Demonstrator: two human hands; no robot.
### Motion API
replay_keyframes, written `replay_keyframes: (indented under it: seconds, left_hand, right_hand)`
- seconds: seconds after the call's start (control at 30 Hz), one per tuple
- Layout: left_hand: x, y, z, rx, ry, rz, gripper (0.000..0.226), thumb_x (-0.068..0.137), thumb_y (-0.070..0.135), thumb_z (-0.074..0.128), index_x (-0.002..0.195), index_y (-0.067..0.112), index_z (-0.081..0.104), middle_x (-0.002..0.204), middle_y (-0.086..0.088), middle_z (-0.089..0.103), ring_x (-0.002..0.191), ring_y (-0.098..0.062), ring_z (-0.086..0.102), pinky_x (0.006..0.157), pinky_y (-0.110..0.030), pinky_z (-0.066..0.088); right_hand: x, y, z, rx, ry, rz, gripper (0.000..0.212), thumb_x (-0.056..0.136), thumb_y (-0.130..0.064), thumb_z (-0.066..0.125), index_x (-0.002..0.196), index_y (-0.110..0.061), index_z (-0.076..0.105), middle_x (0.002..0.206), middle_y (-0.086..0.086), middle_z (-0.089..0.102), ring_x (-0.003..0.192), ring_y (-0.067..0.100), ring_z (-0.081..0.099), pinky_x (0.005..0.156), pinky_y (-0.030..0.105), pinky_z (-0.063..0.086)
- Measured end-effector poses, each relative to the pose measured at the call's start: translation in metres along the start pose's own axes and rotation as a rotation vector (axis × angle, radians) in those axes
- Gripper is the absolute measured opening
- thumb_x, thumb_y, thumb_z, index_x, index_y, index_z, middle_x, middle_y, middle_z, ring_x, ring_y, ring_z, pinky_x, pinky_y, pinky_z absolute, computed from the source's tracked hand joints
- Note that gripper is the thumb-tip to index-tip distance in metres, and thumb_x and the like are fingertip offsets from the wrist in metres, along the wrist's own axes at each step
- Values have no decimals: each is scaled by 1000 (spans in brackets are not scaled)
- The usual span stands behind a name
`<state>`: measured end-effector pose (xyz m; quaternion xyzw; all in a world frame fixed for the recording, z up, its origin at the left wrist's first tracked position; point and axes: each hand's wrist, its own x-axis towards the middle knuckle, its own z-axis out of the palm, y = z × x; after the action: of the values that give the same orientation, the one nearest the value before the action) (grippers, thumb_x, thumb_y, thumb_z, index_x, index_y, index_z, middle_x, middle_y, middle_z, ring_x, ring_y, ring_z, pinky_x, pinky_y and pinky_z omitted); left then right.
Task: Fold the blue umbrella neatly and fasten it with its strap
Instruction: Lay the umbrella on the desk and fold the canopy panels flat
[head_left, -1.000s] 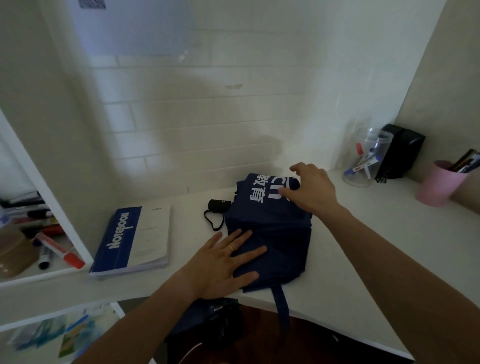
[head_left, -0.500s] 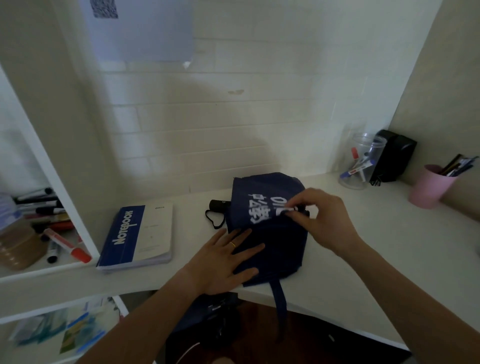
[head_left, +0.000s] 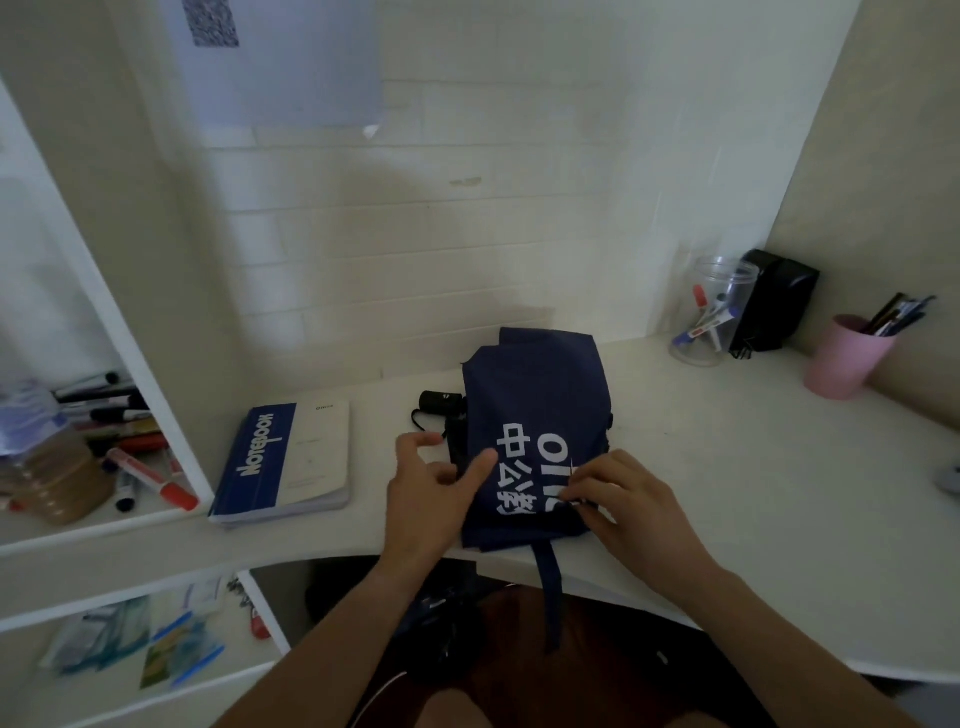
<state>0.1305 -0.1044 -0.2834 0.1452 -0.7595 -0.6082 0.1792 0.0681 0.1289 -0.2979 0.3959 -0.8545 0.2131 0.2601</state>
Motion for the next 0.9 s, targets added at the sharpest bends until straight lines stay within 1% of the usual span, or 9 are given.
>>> replay_keyframes:
  seconds: [0.07, 0.13, 0.23, 0.3, 0.37, 0.43, 0.57, 0.77, 0.9]
  left_hand:
    - [0, -1, 4, 8, -22, 46, 45, 85, 32, 80, 116, 31, 48, 90, -4, 74, 83, -14, 74, 70, -30, 63]
    - [1, -9, 5, -27, -58, 62, 32, 89, 19, 77, 108, 31, 55, 89, -6, 75, 84, -18, 76, 70, -37, 65]
    - [3, -19, 2, -75, -103, 51, 23, 92, 13, 72, 102, 34, 64, 105, -8, 73, 94, -22, 74, 76, -44, 65]
    - [2, -20, 1, -76, -110, 44, 22, 93, 12, 70, 101, 33, 67, 111, -7, 72, 97, -21, 74, 76, -43, 65]
    - [1, -21, 1, -90, -118, 27, 21, 95, 10, 68, 102, 30, 67, 110, -6, 73, 97, -20, 74, 76, -42, 65]
    - [0, -21, 3, -112, -133, 8, 21, 96, 9, 66, 105, 27, 65, 108, -5, 74, 97, -20, 74, 77, -41, 65]
    - [0, -21, 5, -182, -153, -38, 25, 98, 3, 61, 113, 24, 60, 108, -6, 76, 95, -18, 75, 76, -36, 64]
    - [1, -18, 4, -171, -213, -41, 41, 99, -7, 49, 117, 25, 68, 122, -1, 71, 106, -15, 71, 82, -31, 63]
    - [5, -16, 6, -177, -167, -75, 24, 99, 6, 60, 115, 19, 72, 112, -5, 75, 89, -19, 76, 74, -27, 60]
  right_hand:
    - [-5, 1, 2, 1, 5, -10, 20, 77, -11, 83, 95, -19, 77, 103, -5, 69, 97, 13, 62, 81, 26, 56]
    - [-9, 1, 3, 52, 16, 99, 26, 77, -18, 85, 101, -24, 75, 112, -9, 63, 106, 7, 56, 88, 18, 50]
    - [-4, -4, -4, 394, 120, 584, 36, 80, -27, 83, 112, -33, 67, 118, -19, 58, 103, -2, 57, 81, 16, 50]
    - [8, -2, -10, 681, 270, 928, 25, 88, -21, 74, 113, -24, 68, 110, -9, 69, 89, 7, 66, 72, 27, 52]
    - [18, 3, -15, 837, 317, 1103, 17, 92, -17, 69, 109, -14, 70, 100, 3, 75, 74, 16, 69, 62, 31, 49]
    - [25, 5, -16, 857, 234, 1136, 15, 93, -19, 68, 105, -12, 70, 94, 5, 76, 70, 19, 70, 56, 31, 49]
    - [32, -3, -12, 946, 52, 1215, 25, 87, -22, 77, 106, -10, 66, 97, 11, 75, 77, 26, 74, 65, 34, 60]
    - [31, -7, -13, 1000, 145, 1190, 32, 81, -3, 80, 107, -5, 62, 99, 18, 74, 87, 28, 73, 72, 34, 61]
    - [30, -11, -12, 985, 87, 1200, 32, 79, -12, 84, 104, -6, 65, 100, 16, 73, 87, 27, 72, 68, 33, 60]
